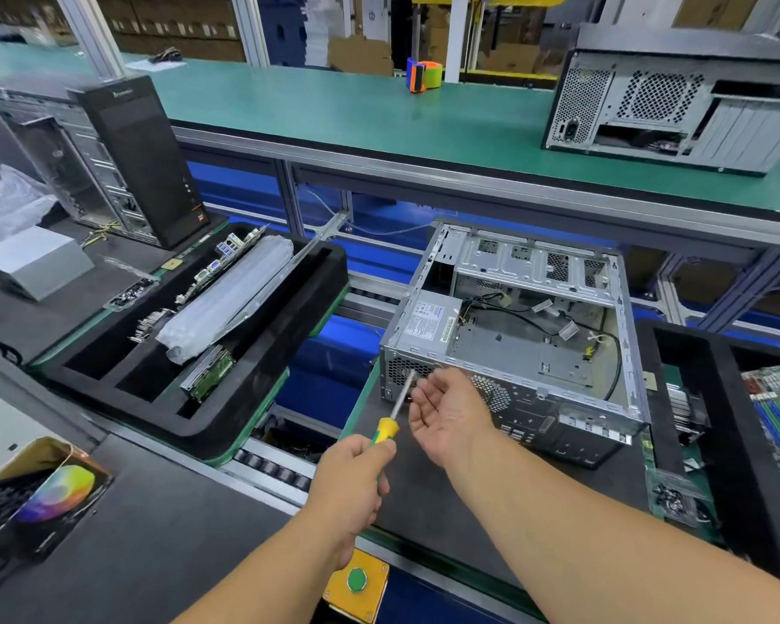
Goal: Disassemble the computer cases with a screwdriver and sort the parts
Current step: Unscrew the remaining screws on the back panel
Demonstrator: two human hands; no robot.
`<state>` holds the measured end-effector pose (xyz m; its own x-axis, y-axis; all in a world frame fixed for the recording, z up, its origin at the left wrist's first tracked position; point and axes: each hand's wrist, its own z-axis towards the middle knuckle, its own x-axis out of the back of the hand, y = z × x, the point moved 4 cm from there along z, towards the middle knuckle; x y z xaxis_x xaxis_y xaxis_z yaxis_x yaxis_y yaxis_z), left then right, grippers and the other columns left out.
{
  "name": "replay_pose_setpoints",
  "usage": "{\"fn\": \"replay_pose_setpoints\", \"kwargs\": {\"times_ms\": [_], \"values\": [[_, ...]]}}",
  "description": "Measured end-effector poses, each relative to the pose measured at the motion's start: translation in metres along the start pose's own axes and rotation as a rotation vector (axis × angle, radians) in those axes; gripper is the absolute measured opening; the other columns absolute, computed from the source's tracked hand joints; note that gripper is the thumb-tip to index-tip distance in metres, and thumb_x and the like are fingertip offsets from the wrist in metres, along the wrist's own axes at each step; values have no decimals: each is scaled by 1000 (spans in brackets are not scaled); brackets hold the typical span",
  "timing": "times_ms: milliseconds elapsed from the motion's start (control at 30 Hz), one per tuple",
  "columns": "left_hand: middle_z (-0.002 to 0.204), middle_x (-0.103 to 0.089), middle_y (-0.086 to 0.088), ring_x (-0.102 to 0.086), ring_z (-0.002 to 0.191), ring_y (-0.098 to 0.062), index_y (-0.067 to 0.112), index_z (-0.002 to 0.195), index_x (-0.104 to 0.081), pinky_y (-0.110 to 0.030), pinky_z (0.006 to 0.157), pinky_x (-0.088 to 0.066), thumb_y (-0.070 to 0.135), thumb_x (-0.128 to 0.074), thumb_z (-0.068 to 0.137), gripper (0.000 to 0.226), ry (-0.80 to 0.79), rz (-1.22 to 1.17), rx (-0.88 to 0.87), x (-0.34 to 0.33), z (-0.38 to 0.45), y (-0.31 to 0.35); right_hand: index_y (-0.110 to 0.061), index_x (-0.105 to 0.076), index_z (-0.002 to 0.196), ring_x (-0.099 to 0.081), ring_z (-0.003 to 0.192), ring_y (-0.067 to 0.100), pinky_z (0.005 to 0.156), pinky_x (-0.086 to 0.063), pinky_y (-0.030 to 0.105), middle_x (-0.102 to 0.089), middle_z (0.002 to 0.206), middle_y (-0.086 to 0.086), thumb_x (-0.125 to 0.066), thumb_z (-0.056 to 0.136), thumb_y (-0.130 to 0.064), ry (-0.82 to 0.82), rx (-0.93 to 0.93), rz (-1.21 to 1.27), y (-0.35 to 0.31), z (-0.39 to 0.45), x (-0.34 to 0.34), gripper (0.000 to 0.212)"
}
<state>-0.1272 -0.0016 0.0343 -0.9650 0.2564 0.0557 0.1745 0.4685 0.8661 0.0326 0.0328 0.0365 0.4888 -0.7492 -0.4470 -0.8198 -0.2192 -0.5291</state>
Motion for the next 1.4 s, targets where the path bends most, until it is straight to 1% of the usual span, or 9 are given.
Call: {"fn": "replay_pose_setpoints", "kwargs": {"times_ms": [133,200,333,500,867,1033,1167,1267,1400], "values": [[60,-54,-3,-38,44,-13,14,85,-56,-23,41,-29,32,-62,99,24,58,-44,-21,7,5,8,-17,-55,68,-40,49,14,53,-34,25,-49,57,-1,-54,75,-16,-20,12,-44,6,2,7,7],[59,-55,-2,-38,45,-13,14,87,-58,-24,41,-29,33,-62,99,23,71,-46,-24,8,6,12,-12,-59,68,-41,50,15,53,-34,27,-51,61,4,-55,66,-14,-108,23,-62,6,-1,2,5],[60,-55,-2,-38,46,-14,8,95,-61,-25,41,-30,34,-61,99,26,99,-49,-3,8,6,15,0,-70,90,-52,52,17,49,-40,26,-68,72,14,-45,90,-12,-177,27,-144,4,3,-13,28],[61,-55,-2,-37,43,-12,12,93,-60,-23,40,-28,26,-58,96,14,120,-13,18,6,10,17,5,-72,110,-40,50,9,45,-32,20,-62,68,5,-62,91,-10,-238,30,-365,5,8,-35,26],[69,-58,1,-48,51,-9,18,87,-56,-24,44,-37,27,-58,93,10,198,266,-115,10,18,19,6,-72,111,-42,48,6,43,-35,18,-66,82,10,-69,92,-10,-207,52,-381,5,20,-32,25],[85,-58,9,-59,70,-8,31,98,-46,-27,53,-40,35,-61,100,16,358,644,-345,14,5,31,-1,-74,106,-46,52,6,45,-40,18,-74,79,8,-58,100,-8,-242,22,-330,7,20,-36,19],[86,-54,11,-55,70,-4,31,98,-43,-21,52,-32,38,-62,99,20,442,727,-433,14,3,39,-2,-73,109,-46,54,7,47,-41,18,-74,79,8,-54,102,-8,-242,21,-304,9,20,-38,22],[82,-61,6,-56,66,-9,25,96,-53,-25,53,-35,41,-59,101,18,333,551,-338,14,11,36,-2,-72,110,-44,52,7,46,-40,18,-74,76,6,-51,103,-8,-246,16,-304,9,20,-39,23],[68,-55,-4,-41,51,-11,6,101,-65,-21,38,-28,35,-58,105,30,-56,-421,213,8,19,22,-2,-72,108,-42,52,8,44,-38,19,-73,79,8,-50,104,-10,-262,10,-310,11,19,-39,24]]}}
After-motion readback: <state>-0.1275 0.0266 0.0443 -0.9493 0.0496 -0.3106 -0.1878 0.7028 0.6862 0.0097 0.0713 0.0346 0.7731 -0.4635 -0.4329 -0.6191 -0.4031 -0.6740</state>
